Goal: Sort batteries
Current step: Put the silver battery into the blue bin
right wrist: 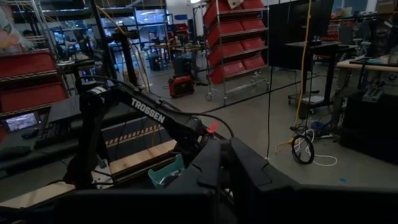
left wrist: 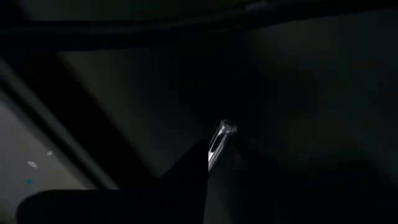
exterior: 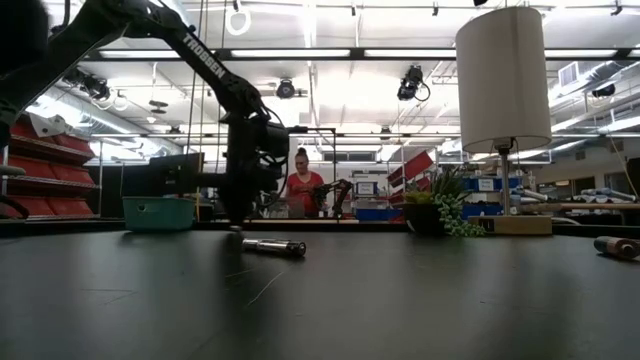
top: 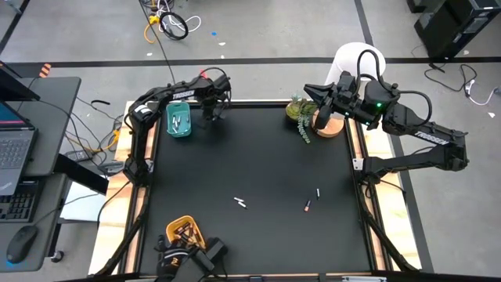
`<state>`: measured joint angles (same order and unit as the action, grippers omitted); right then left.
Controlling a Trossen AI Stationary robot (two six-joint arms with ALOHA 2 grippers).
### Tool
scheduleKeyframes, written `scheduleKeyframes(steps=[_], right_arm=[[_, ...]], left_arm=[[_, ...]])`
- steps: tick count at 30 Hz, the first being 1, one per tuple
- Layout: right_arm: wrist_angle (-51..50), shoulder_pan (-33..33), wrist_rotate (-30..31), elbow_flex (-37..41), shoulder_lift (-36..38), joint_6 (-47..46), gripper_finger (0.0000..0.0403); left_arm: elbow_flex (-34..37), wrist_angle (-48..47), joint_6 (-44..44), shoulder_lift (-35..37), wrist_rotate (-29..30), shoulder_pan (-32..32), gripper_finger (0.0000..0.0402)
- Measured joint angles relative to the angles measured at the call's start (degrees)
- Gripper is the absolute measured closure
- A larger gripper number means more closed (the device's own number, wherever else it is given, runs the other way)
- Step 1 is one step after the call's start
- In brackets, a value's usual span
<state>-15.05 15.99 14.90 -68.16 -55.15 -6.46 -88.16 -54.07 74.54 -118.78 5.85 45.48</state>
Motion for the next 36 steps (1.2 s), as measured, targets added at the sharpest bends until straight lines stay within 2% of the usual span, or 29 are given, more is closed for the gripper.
scheduleKeyframes(steps=[12, 17, 23, 26, 32, 36], right_arm=[[0.0, -0.6, 0.0, 0.0, 0.2, -0.9, 0.038], [0.0, -0.6, 0.0, 0.0, 0.8, -0.9, 0.038], [0.0, -0.6, 0.0, 0.0, 1.4, -1.3, 0.038], [0.1, -0.6, 0.0, 0.0, 1.4, -1.0, 0.038], [0.7, -0.4, 0.0, 0.0, 1.4, -1.0, 0.038], [0.9, -0.4, 0.0, 0.0, 1.4, -1.0, 0.038]], left_arm=[[0.0, 1.0, 1.9, -0.1, -0.5, -0.1, 0.0316], [0.0, 4.0, 1.8, -0.2, 0.6, -0.4, 0.0316], [-0.9, 0.3, 1.3, -0.2, 3.8, -2.6, 0.0316], [-1.9, 3.4, -0.8, -0.2, 3.8, -3.2, 0.0316], [-2.1, 19.5, -6.0, -0.7, 4.0, -3.2, 0.0316], [-2.0, 18.5, -1.6, -1.9, 3.9, -3.3, 0.0316]])
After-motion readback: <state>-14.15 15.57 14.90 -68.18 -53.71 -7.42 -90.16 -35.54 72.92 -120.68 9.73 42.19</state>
